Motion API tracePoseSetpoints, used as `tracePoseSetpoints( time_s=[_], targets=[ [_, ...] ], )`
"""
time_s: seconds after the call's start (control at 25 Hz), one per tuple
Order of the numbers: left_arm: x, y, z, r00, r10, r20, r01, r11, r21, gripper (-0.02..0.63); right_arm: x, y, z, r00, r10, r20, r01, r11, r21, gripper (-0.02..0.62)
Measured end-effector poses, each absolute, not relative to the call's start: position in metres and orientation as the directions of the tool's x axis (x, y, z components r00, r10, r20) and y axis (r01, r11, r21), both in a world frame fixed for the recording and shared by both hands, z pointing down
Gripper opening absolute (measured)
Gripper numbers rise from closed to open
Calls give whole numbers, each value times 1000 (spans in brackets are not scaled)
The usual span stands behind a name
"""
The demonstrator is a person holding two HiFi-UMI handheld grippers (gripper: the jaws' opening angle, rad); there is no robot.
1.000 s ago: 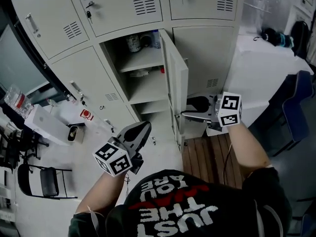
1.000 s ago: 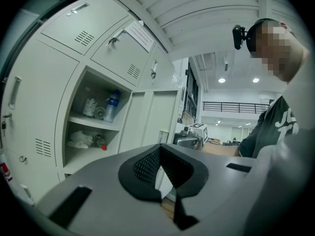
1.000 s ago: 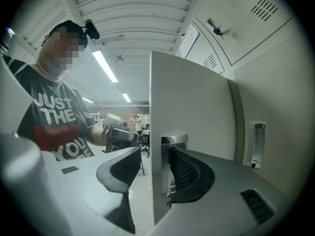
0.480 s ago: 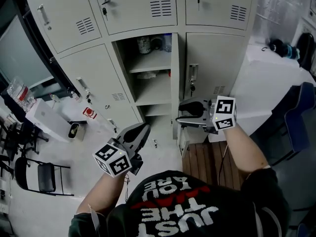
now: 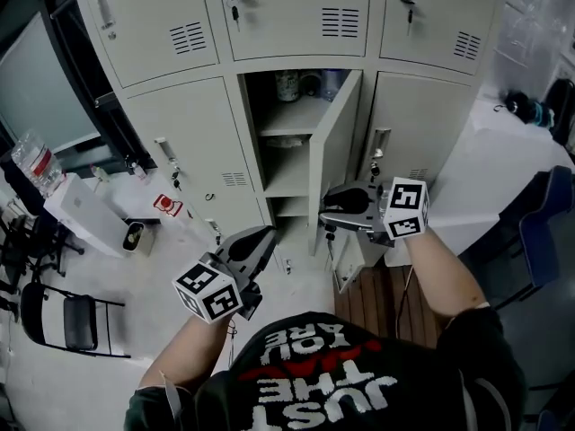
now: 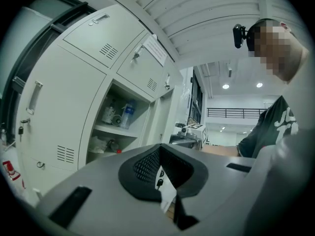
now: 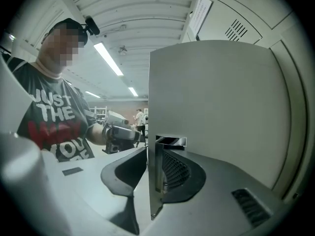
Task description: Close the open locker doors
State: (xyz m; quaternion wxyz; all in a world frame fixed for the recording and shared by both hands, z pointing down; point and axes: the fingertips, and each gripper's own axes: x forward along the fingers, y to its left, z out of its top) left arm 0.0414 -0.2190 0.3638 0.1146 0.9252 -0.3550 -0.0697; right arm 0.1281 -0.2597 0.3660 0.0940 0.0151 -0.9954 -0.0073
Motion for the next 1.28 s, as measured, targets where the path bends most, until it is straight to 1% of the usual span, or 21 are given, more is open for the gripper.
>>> tracePoseSetpoints(
  time_s=[0.04,0.2,0.48,0.88,1.28],
  targets=[
    [33,-222,364,743,-668,-49,-637,-727,257,8,121,-264,366,-981,-40,190,-37,999,18,112],
    [3,-237,363,758,-650,-54,-619,-742,256,8,95,-279,366,-978,-76,194,-74,997,17,96],
    [-39,-266,361,792,-607,-61,-578,-779,243,8,55,-313,367,-962,-187,198,-185,982,32,70],
    [-91,-311,367,829,-556,-48,-530,-812,245,8,14,-373,367,-889,-418,186,-413,908,66,58],
    [-120,-341,379,872,-489,-30,-466,-846,258,8,-8,-433,367,-758,-632,159,-627,774,88,57]
  ],
)
